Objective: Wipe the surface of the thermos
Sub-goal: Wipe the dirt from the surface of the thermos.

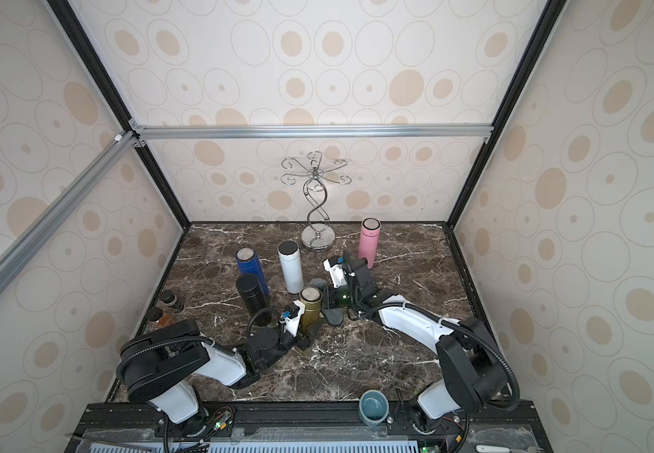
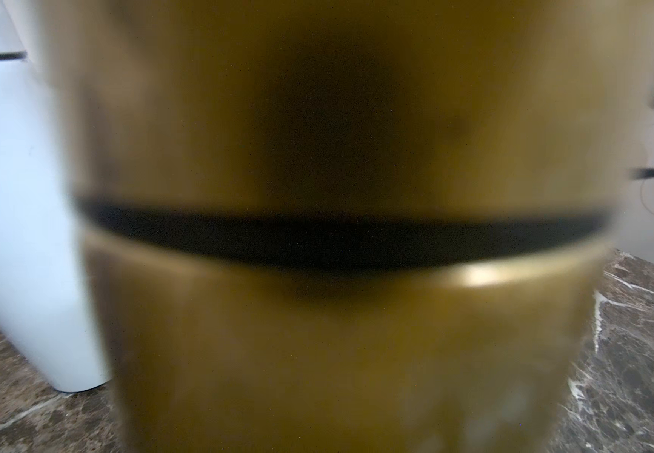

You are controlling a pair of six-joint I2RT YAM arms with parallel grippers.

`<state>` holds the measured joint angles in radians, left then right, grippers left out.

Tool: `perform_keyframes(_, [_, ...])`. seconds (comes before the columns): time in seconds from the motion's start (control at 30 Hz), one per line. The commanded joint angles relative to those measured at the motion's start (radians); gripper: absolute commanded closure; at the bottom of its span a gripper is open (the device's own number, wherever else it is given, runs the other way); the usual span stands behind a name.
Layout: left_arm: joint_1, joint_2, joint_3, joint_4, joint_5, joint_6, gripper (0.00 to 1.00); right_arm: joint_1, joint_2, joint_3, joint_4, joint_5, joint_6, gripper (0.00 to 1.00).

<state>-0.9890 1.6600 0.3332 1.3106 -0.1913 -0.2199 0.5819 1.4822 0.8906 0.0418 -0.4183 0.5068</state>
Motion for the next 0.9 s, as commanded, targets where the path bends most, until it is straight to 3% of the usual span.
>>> perform_keyframes(0.0, [0.004,-0.047,-0.003,0.062,-0.011,0.005,1.00,-0.023,-0.028,0.031,-0.059,0.140,0.005,1.00])
perform_keyframes(0.23, [0.004,-0.068,-0.008,0.071,-0.007,0.003,1.00,-0.062,-0.072,0.008,-0.061,0.190,0.049,1.00])
perform_keyframes(0.47, [0.009,-0.082,0.030,0.041,0.054,-0.031,1.00,-0.073,-0.212,-0.030,-0.124,0.150,0.031,1.00])
perform_keyframes(0.67, [0.027,-0.096,0.054,0.049,0.203,-0.077,1.00,-0.148,-0.231,-0.133,-0.008,-0.110,0.076,1.00])
perform_keyframes(0.87, [0.059,-0.051,0.050,0.135,0.353,-0.115,1.00,-0.168,-0.144,-0.203,0.301,-0.388,0.199,1.00])
